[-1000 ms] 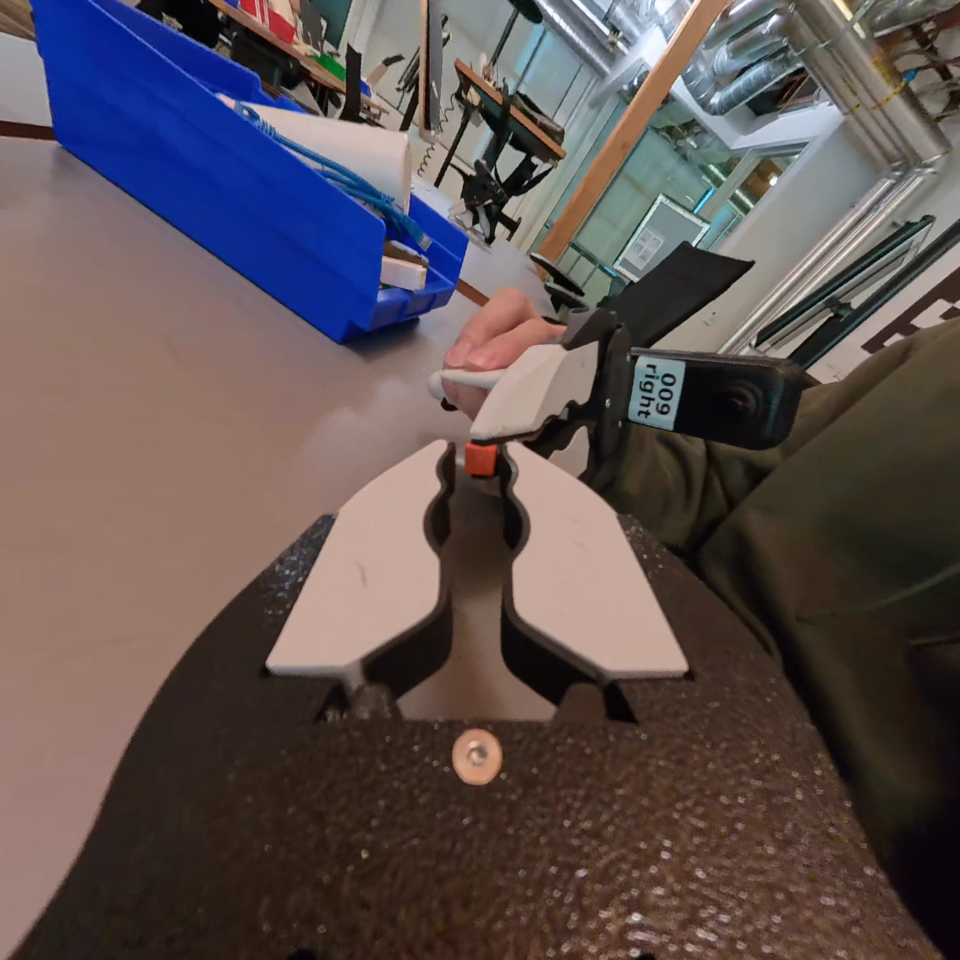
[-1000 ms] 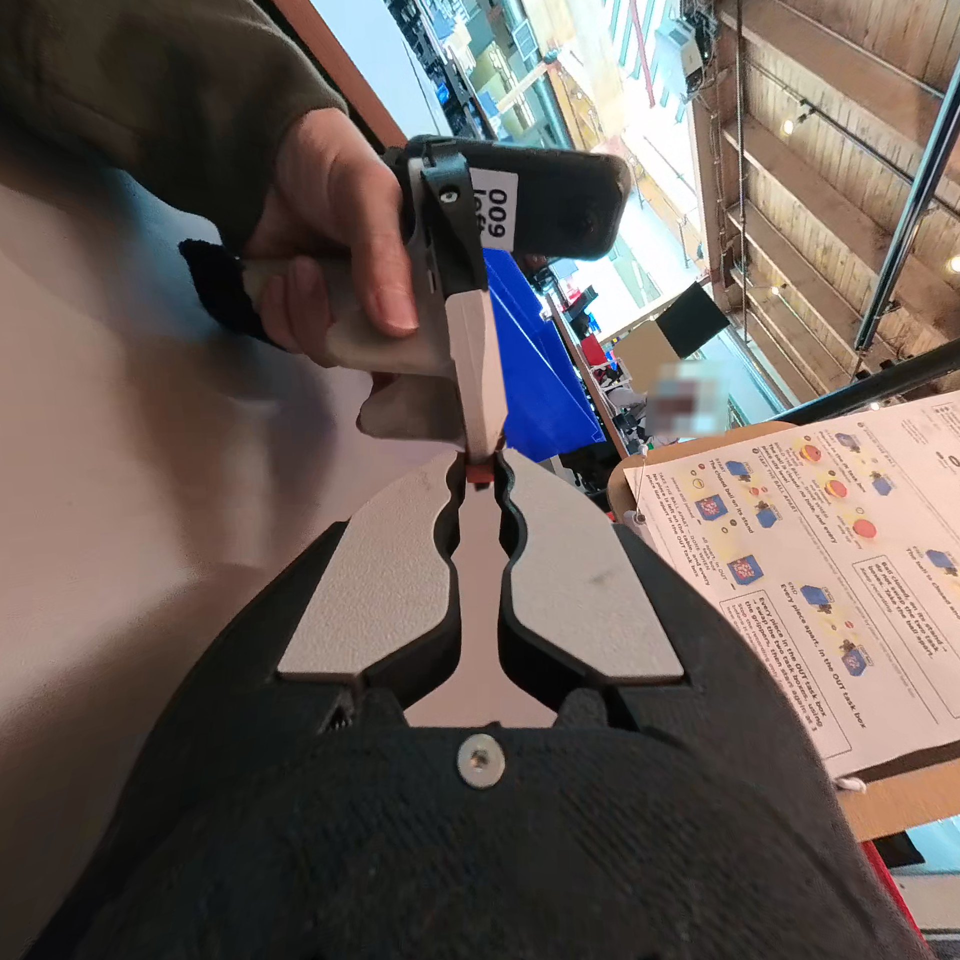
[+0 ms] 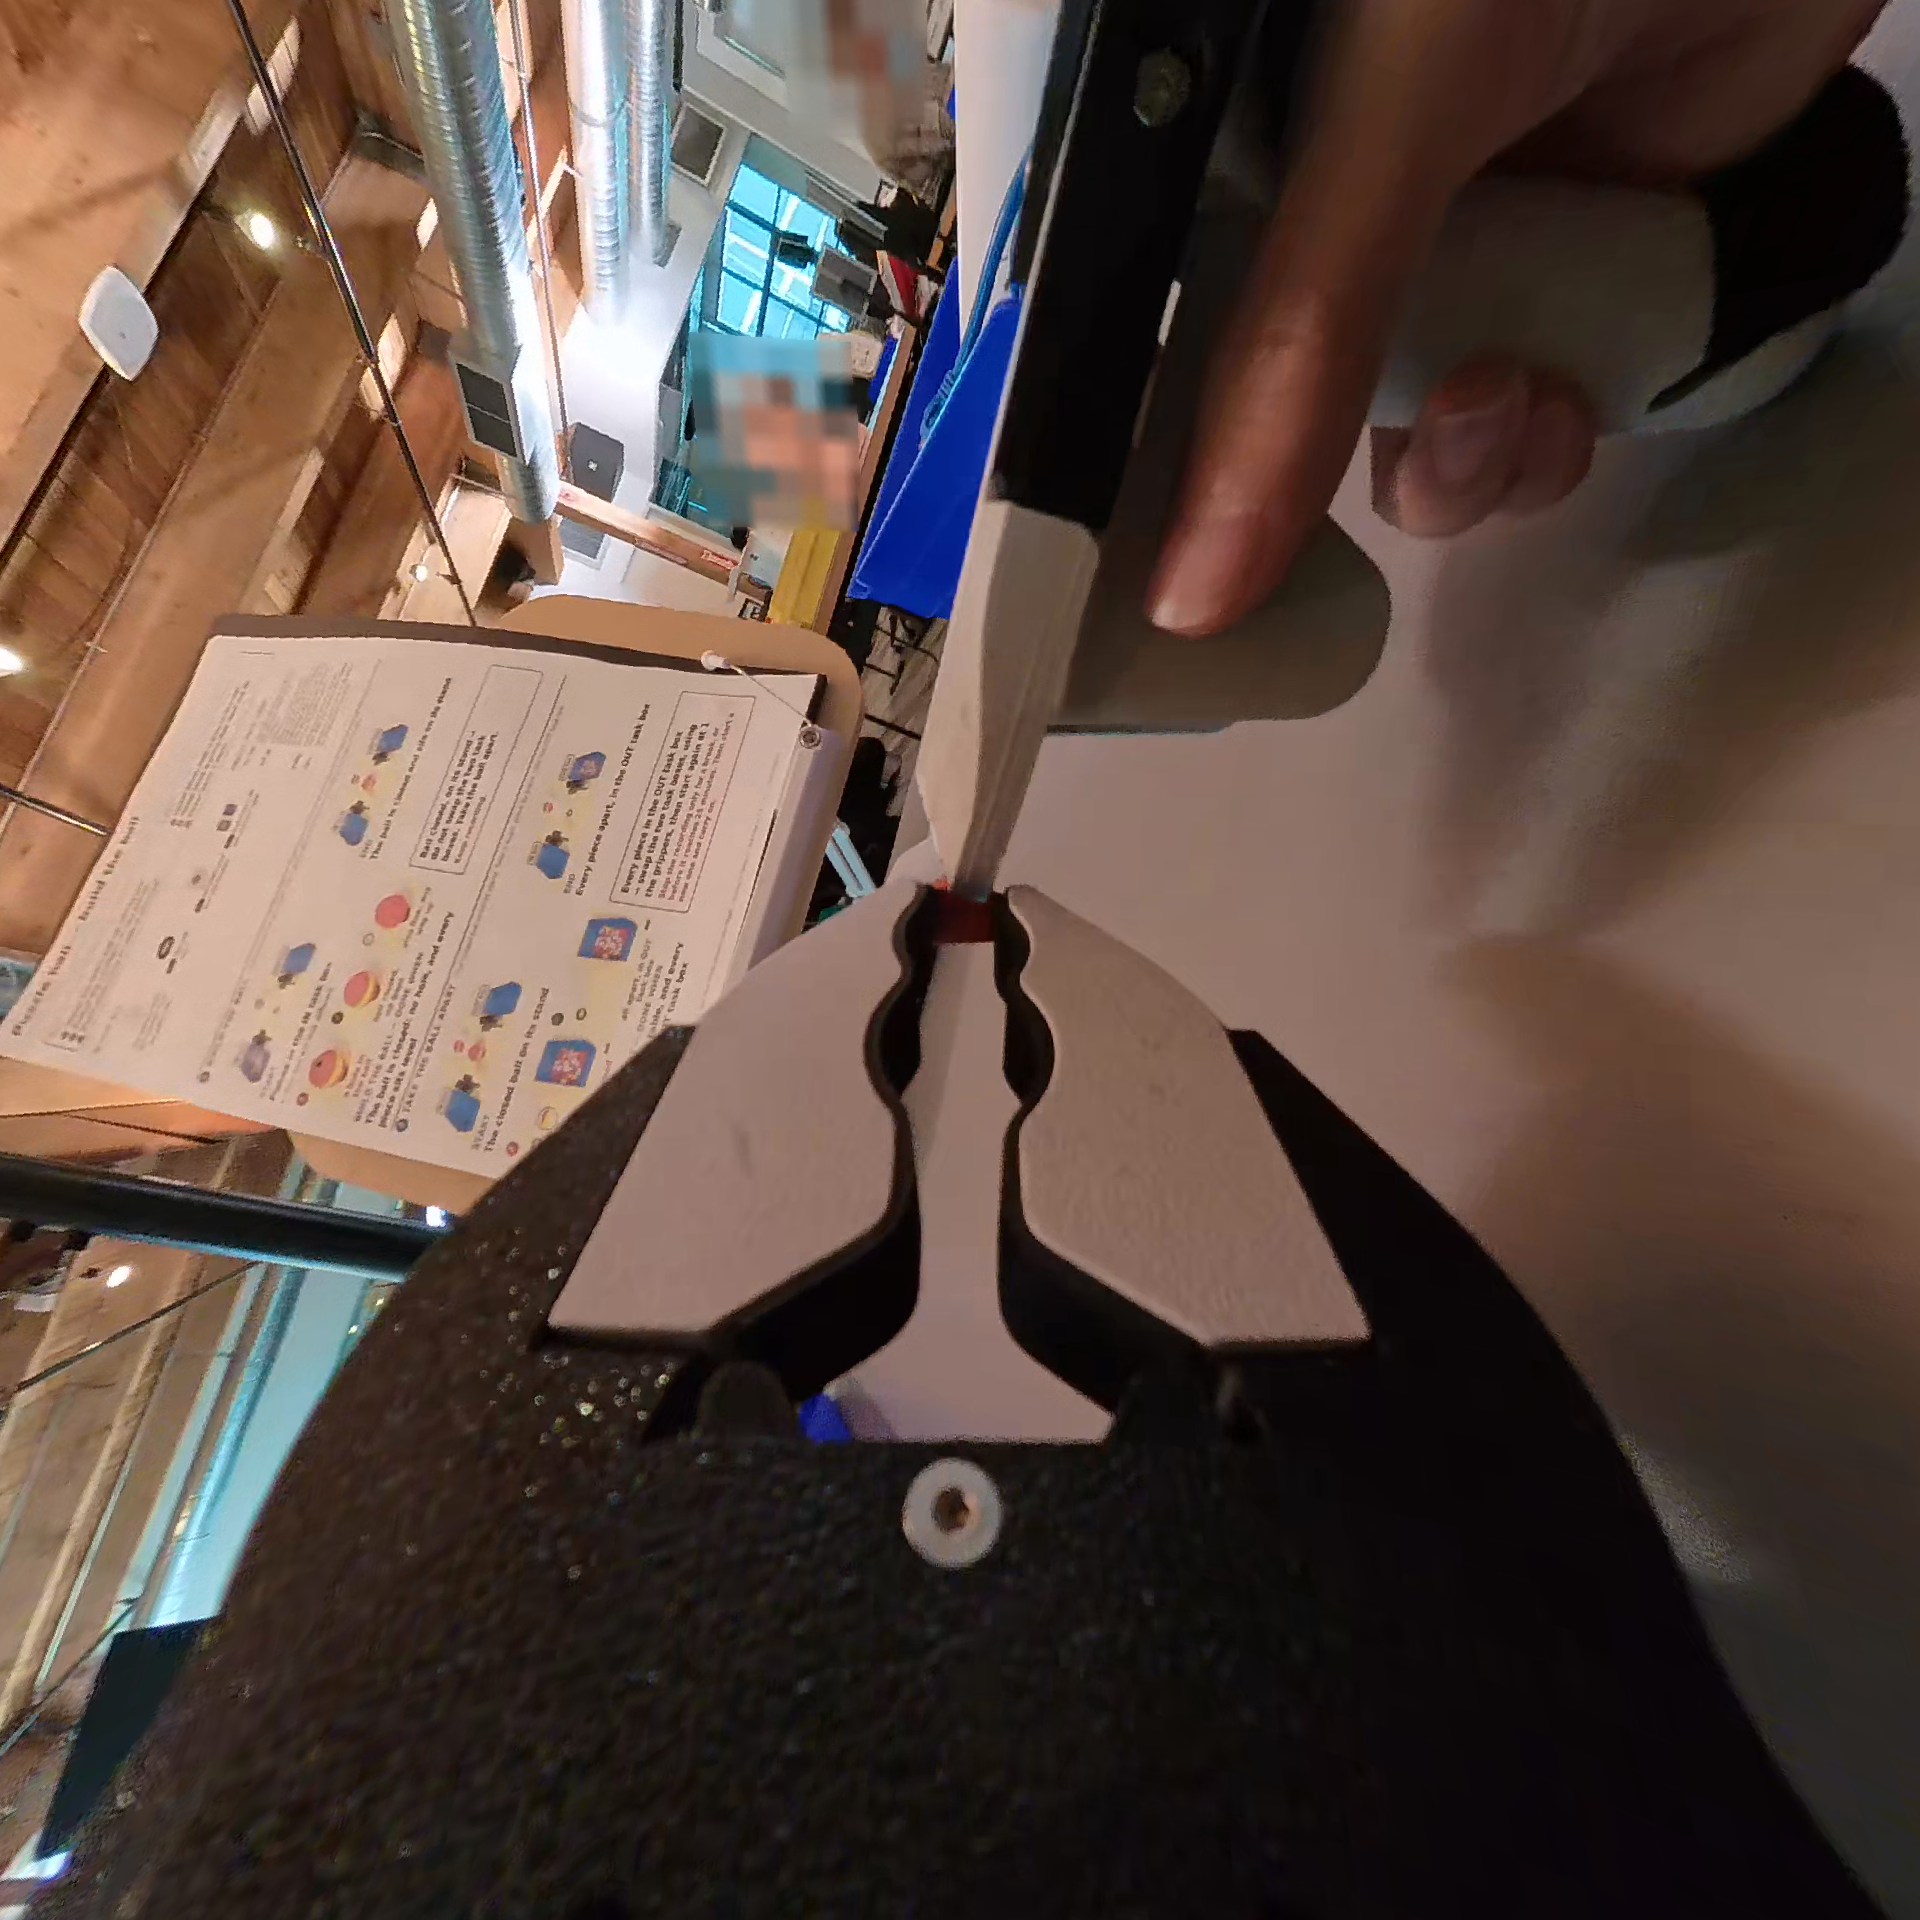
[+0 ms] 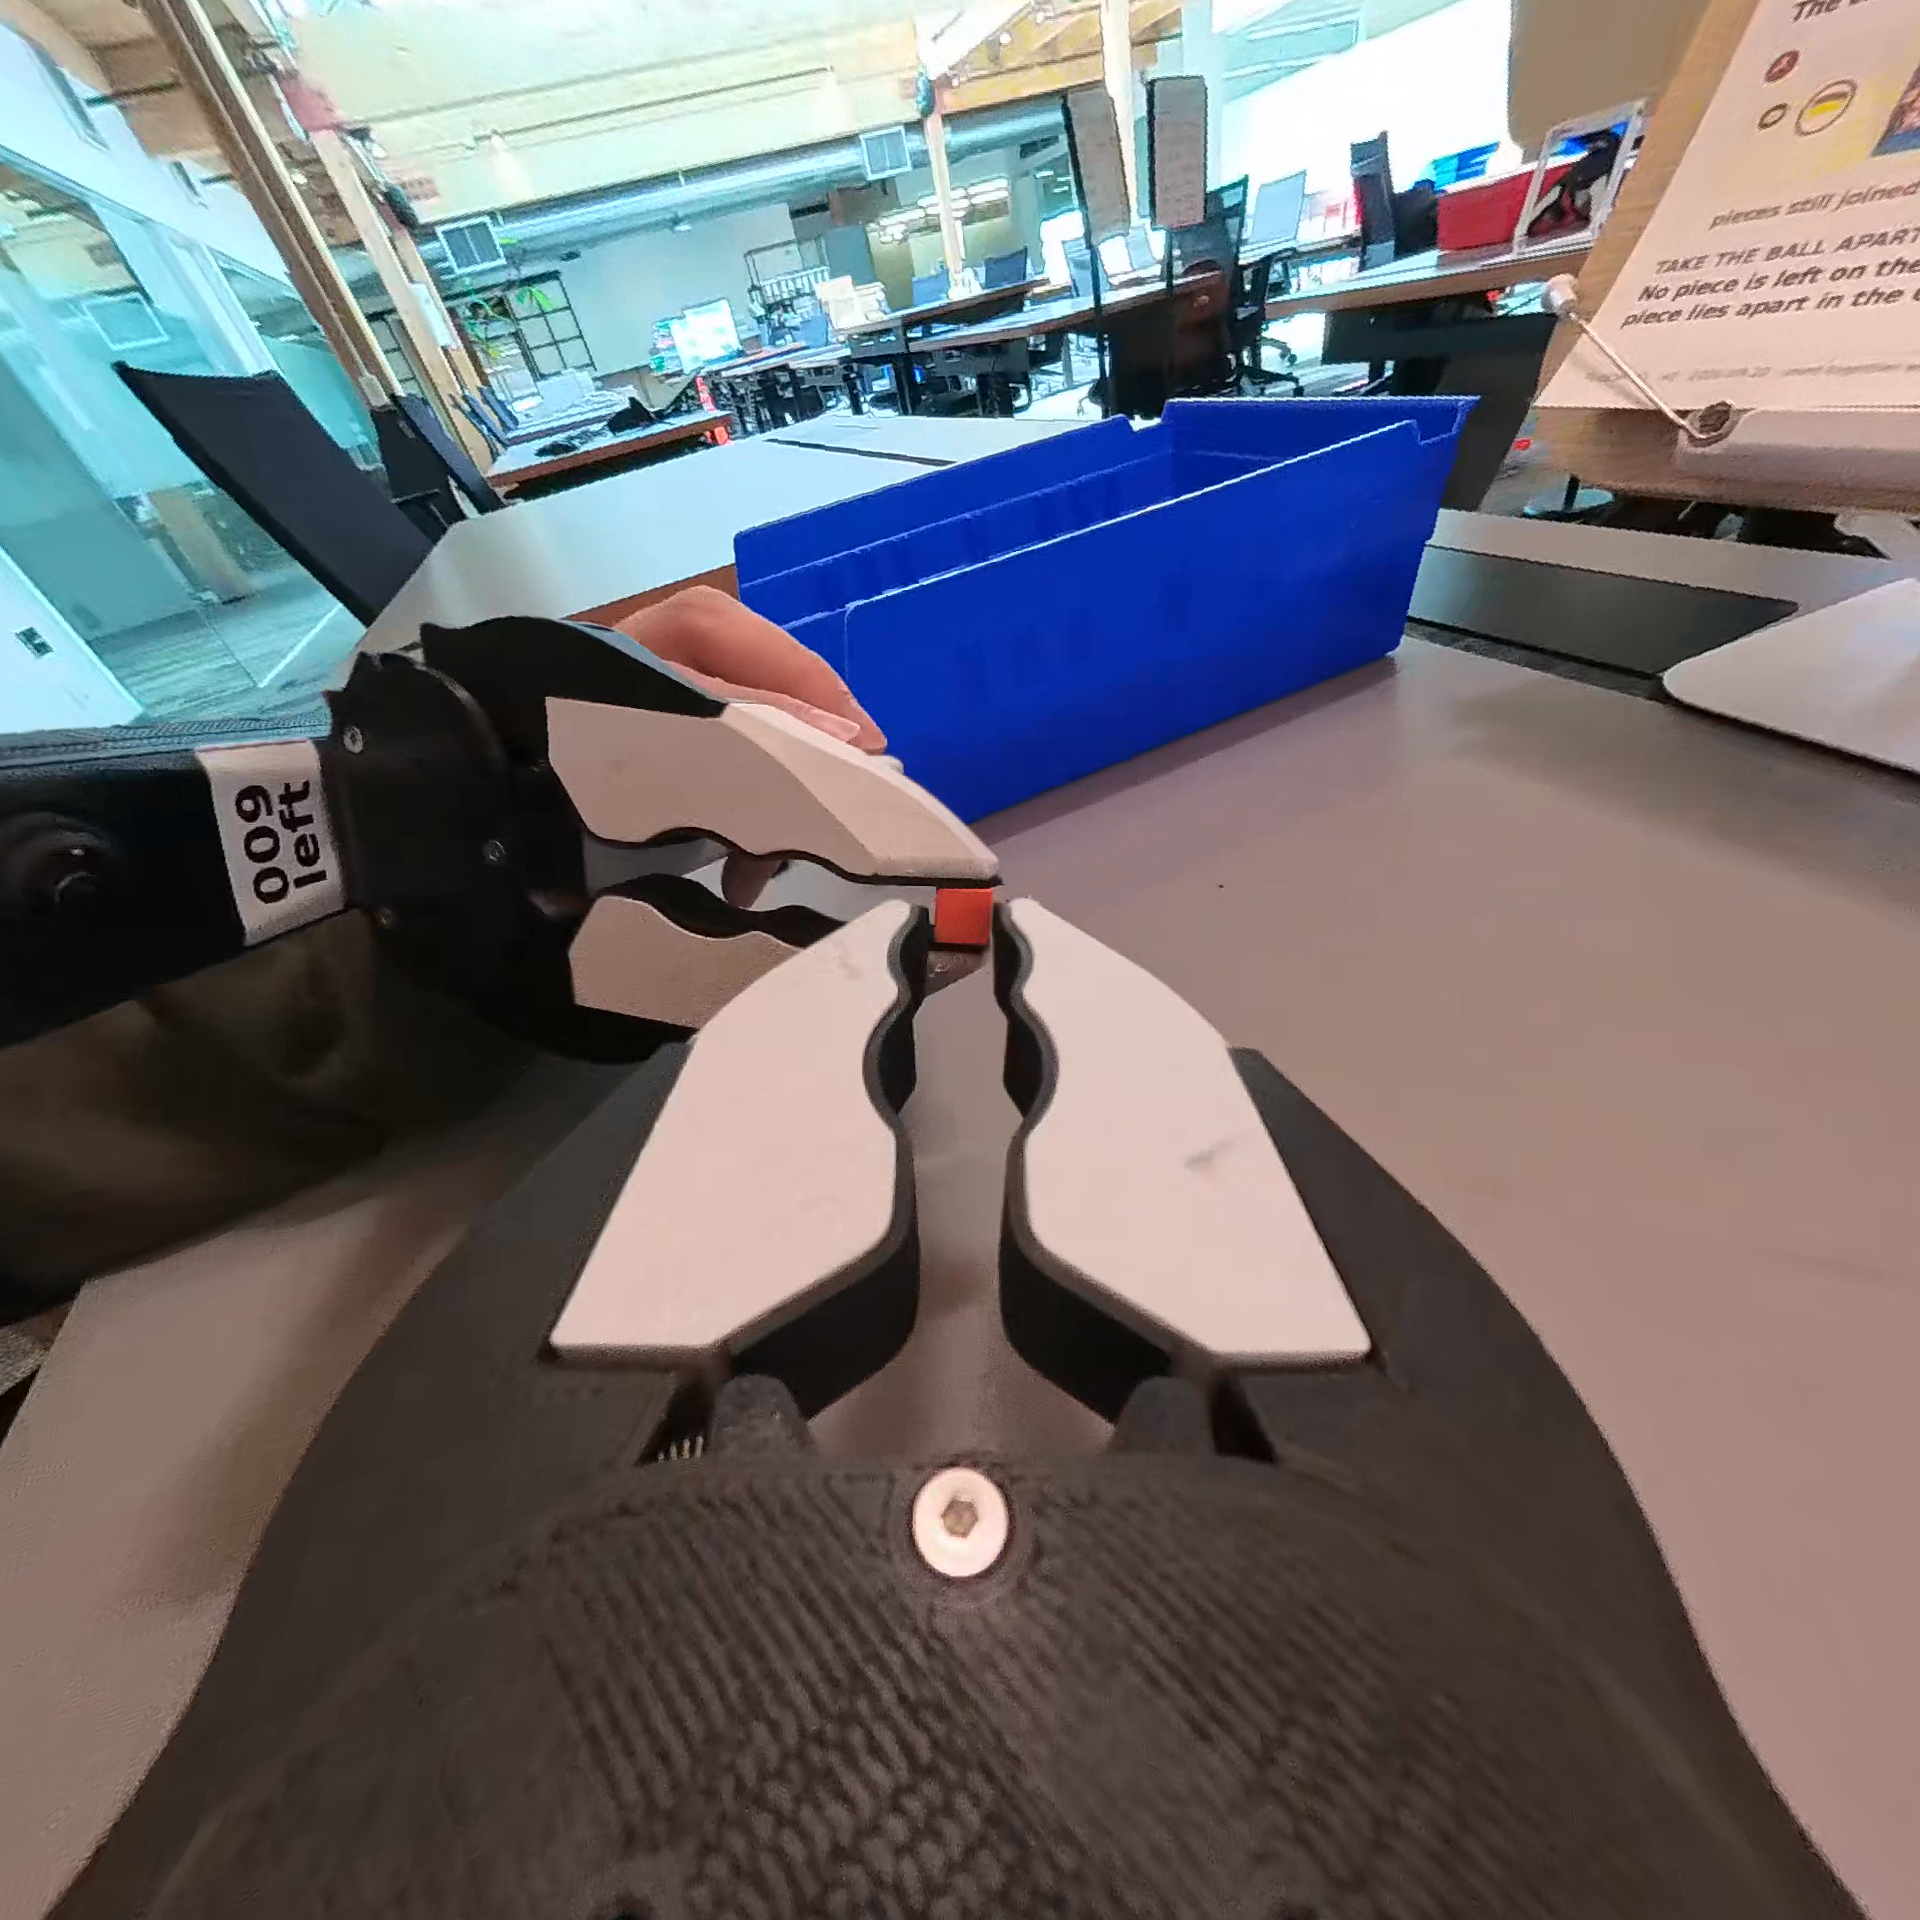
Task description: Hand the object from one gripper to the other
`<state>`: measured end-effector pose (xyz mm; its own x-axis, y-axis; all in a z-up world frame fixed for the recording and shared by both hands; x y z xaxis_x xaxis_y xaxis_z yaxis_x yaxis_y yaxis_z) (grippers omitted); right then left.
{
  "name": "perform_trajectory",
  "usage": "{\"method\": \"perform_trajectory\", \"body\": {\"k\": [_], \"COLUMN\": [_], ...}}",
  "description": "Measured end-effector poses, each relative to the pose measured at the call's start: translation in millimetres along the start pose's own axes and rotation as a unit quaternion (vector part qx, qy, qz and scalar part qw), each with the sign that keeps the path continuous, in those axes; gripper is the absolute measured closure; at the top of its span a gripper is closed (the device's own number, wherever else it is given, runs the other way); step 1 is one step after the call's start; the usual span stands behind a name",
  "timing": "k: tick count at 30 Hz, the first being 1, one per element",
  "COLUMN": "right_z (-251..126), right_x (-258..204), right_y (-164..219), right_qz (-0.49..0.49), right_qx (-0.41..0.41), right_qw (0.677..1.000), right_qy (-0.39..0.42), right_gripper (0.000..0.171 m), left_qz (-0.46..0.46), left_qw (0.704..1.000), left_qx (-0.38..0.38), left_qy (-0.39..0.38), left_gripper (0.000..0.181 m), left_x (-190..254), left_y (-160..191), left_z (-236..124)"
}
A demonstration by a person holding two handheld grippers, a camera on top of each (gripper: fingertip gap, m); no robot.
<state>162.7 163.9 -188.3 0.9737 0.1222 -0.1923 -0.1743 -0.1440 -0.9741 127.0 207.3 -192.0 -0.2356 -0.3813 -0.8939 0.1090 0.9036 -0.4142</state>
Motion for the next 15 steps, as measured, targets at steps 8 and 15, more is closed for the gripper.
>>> {"method": "perform_trajectory", "body": {"k": [8, 15], "right_z": [3, -11], "right_x": [0, 1], "right_y": [3, -11], "right_qz": [-0.029, -0.03], "right_qx": [-0.02, 0.041], "right_qw": [0.999, 0.997], "right_qy": [0.024, -0.049], "right_gripper": [0.161, 0.161], "left_qz": [0.043, -0.167], "left_qw": [0.999, 0.984], "left_qx": [-0.023, 0.065], "left_qy": [-0.005, 0.021], "left_gripper": [0.171, 0.157], "left_x": [3, -9], "left_y": [0, -6], "left_z": [1, -8]}}
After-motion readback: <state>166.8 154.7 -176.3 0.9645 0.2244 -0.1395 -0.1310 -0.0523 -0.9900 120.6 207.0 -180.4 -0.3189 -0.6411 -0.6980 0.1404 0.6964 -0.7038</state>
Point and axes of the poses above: each gripper's, where its closed fingertips meet, z out along the fingers, y out of its underside, x = y × z across the jaws, the point moved 4 cm from there along -z, back along the fingers, and after that the axes turned 4 degrees about y, right-handed, at the moved point
